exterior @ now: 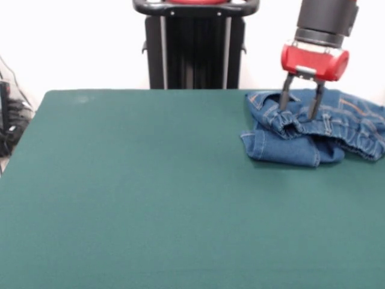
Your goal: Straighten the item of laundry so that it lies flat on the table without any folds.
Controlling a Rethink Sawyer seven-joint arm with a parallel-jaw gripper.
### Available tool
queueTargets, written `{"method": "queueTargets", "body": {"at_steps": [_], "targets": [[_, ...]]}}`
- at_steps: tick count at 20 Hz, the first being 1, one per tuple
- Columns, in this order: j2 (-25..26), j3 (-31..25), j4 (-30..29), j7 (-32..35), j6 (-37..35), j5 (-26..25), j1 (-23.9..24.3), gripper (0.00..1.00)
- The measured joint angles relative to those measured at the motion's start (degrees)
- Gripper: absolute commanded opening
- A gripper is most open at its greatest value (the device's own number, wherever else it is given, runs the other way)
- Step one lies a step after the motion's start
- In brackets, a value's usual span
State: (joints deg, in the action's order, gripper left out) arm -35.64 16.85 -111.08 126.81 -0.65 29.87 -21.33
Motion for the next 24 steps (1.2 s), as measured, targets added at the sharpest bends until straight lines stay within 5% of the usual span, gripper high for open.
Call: {"method": "queueTargets", "body": {"at_steps": [11,24], "targets": [[1.42,-0.98,1.75,0.00,-0.43,3.18,-3.73,1.00],[10.82,-3.80,2.24,0.00,3.50,3.92,-5.85,1.00]]}}
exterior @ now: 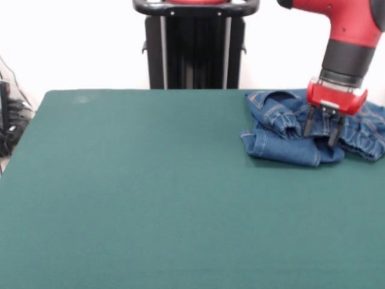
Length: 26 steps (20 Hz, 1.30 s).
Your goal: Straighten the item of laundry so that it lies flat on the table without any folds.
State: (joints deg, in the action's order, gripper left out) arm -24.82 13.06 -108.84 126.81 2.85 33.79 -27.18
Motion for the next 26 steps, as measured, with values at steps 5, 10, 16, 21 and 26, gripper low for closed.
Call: {"method": "queueTargets", "body": {"at_steps": [5,10,16,21,26], "targets": [[-0.02,-3.08,-0.15,0.00,0.14,-0.53,2.54,1.00],[-2.78,-6.11,-1.10,0.00,0.14,-0.70,5.67,1.00],[-6.52,-8.35,-1.91,0.00,0.12,-0.73,6.62,1.00],[-8.81,-9.50,-1.95,0.00,-0.25,-0.74,6.17,1.00],[-9.36,-9.45,-1.95,0.00,-0.75,-0.72,4.74,1.00]]}}
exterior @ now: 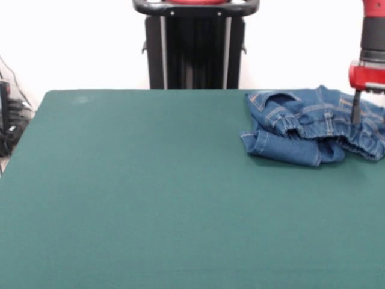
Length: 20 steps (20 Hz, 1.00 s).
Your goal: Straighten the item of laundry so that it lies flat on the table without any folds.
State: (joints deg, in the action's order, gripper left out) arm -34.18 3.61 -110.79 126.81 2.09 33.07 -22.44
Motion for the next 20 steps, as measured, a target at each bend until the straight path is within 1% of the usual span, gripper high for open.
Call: {"method": "queueTargets", "body": {"at_steps": [2,6,11,20], "targets": [[0.21,0.18,0.00,0.00,-0.22,-0.01,-0.65,1.00],[1.00,2.05,-0.02,0.00,-2.71,-0.04,-4.70,1.00],[2.03,4.06,-0.01,0.00,-5.05,-0.04,-7.95,1.00],[5.13,9.01,0.16,0.00,-5.53,-0.05,-11.87,1.00]]}}
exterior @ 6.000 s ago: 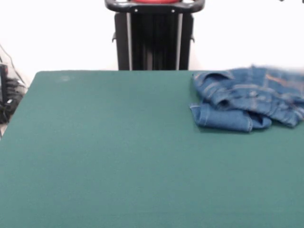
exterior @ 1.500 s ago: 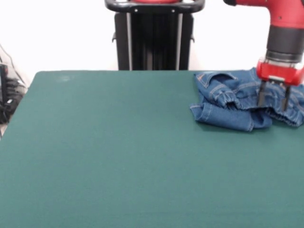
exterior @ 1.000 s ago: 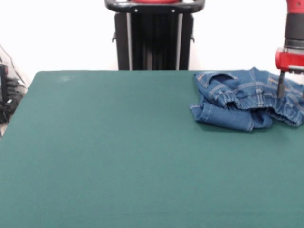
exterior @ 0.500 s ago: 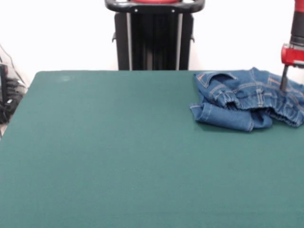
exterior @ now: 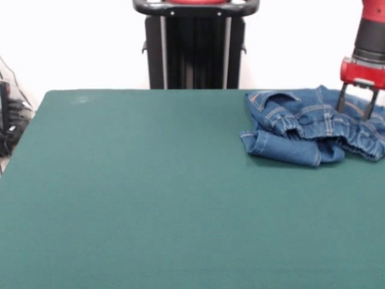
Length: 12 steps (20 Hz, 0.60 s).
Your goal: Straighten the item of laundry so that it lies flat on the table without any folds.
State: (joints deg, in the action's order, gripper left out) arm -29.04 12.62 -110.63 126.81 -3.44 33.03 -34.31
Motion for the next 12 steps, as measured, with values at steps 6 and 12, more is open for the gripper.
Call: {"method": "queueTargets", "body": {"at_steps": [6,12], "targets": [[-1.07,0.58,-0.03,0.00,-1.07,0.00,0.52,1.00],[-4.60,1.70,-0.07,0.00,-4.75,-0.02,0.94,1.00]]}}
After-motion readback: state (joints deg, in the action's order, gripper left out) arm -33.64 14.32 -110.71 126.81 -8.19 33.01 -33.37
